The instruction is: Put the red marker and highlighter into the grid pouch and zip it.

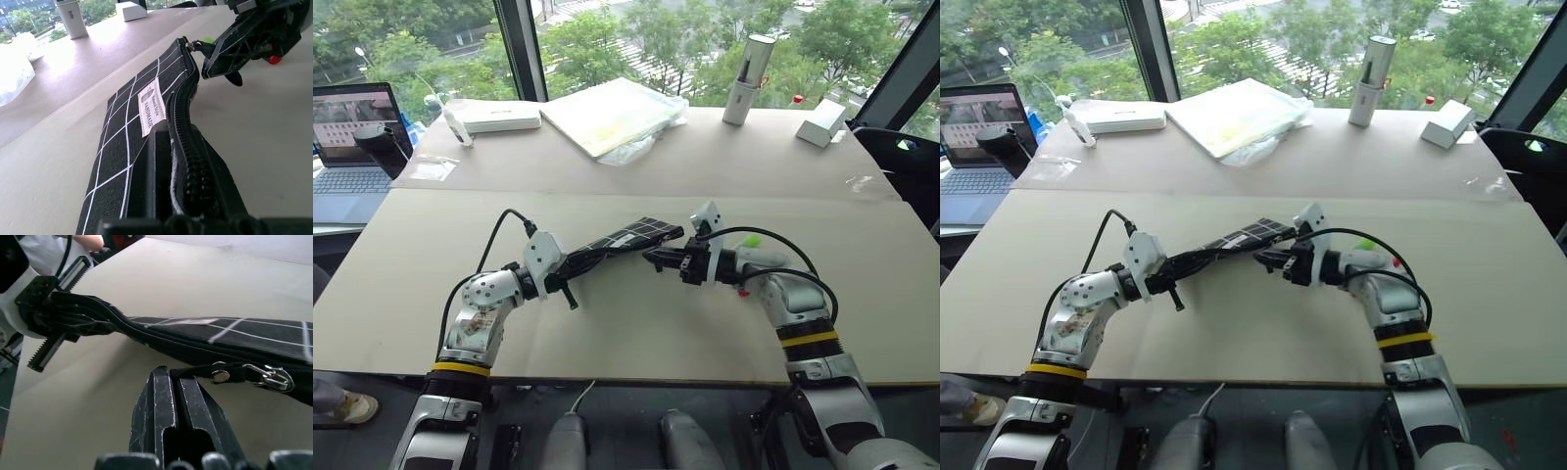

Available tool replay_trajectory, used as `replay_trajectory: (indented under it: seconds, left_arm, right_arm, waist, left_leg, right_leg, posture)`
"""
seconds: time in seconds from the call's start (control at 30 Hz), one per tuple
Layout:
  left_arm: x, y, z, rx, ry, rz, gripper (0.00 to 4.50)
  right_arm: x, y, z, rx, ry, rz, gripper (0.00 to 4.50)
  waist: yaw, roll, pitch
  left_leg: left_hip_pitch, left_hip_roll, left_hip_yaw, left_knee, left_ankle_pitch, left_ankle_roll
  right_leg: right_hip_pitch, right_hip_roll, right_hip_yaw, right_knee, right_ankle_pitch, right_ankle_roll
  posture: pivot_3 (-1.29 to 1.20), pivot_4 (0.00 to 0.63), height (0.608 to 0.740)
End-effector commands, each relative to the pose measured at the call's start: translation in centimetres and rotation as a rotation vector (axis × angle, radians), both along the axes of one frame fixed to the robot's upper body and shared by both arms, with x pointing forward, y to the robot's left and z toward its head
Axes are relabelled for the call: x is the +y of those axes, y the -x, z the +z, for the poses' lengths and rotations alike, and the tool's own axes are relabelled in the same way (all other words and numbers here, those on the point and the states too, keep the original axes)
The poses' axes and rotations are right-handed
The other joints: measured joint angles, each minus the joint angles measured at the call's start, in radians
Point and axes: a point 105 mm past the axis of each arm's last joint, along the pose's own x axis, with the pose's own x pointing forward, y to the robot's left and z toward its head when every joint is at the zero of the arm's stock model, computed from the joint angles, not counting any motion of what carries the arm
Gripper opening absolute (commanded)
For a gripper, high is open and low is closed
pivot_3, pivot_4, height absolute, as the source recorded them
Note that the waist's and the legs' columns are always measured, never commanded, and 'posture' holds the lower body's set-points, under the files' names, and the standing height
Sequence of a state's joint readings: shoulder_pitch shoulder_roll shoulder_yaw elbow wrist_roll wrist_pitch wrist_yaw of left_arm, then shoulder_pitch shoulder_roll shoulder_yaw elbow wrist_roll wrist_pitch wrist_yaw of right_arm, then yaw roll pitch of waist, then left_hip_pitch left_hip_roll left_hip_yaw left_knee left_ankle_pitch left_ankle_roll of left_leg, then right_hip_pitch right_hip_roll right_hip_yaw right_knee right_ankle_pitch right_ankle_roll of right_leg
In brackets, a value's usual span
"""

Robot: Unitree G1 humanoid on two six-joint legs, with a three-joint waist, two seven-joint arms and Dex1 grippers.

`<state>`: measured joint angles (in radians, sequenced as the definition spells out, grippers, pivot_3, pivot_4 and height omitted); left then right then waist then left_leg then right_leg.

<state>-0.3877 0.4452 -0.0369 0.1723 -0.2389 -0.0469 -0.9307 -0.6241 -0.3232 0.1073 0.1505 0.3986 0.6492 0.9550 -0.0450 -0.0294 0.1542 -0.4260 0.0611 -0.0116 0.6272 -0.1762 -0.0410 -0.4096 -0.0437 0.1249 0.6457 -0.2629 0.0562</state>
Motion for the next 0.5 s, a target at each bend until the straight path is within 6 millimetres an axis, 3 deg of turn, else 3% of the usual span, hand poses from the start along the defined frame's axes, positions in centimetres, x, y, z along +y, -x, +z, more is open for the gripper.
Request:
replay_trajectory:
  seconds: [0.03, 0.4, 0.5]
  left_arm:
    - [-0.4, -0.2, 1.5, -0.051, 0.026, -0.01, 0.0]
    - [-0.5, -0.3, 1.6, -0.055, 0.038, -0.007, 0.0]
    - [-0.6, -0.3, 1.5, -0.054, 0.039, -0.007, 0.0]
  right_arm:
    - [2.5, 0.8, 1.2, -0.027, -0.043, 0.059, 0.02]
    - [4.3, 1.5, 1.6, -0.018, -0.065, 0.112, 0.02]
    - [5.7, 1.8, 2.5, -0.021, -0.103, 0.142, 0.02]
  waist:
    - [0.0, 0.0, 0.0]
    - [0.002, 0.0, 0.0]
    - [0.001, 0.0, 0.0]
  left_leg:
    - [0.0, 0.0, 0.0, 0.0, 0.0, 0.0]
    - [0.0, 0.0, -0.001, 0.001, 0.0, 0.0]
    - [0.0, 0.0, -0.001, 0.001, 0.0, 0.0]
  right_leg:
    - [0.0, 0.0, 0.0, 0.0, 0.0, 0.0]
    - [0.0, 0.0, -0.001, 0.0, 0.0, 0.0]
    - [0.0, 0.0, -0.001, 0.0, 0.0, 0.0]
  posture:
    - [0.0, 0.15, 0.74]
    - [0.0, 0.15, 0.74]
    - [0.0, 0.15, 0.74]
